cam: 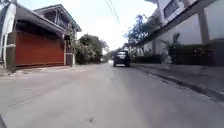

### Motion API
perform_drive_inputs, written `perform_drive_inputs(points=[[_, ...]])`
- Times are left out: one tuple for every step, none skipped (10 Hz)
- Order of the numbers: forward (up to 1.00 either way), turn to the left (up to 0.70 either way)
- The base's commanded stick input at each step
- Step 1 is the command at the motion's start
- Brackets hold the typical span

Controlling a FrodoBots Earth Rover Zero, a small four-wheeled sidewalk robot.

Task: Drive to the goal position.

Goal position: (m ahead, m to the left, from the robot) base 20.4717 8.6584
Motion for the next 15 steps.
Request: perform_drive_inputs(points=[[1.0, 0.11], [1.0, 0.37], [1.0, 0.4], [1.0, 0.4], [1.0, 0.4], [1.0, 0.24], [1.0, 0.05], [1.0, 0.0], [1.0, 0.0], [1.0, 0.0], [1.0, 0.0], [1.0, 0.0], [1.0, 0.0], [1.0, 0.0], [1.0, -0.17]])
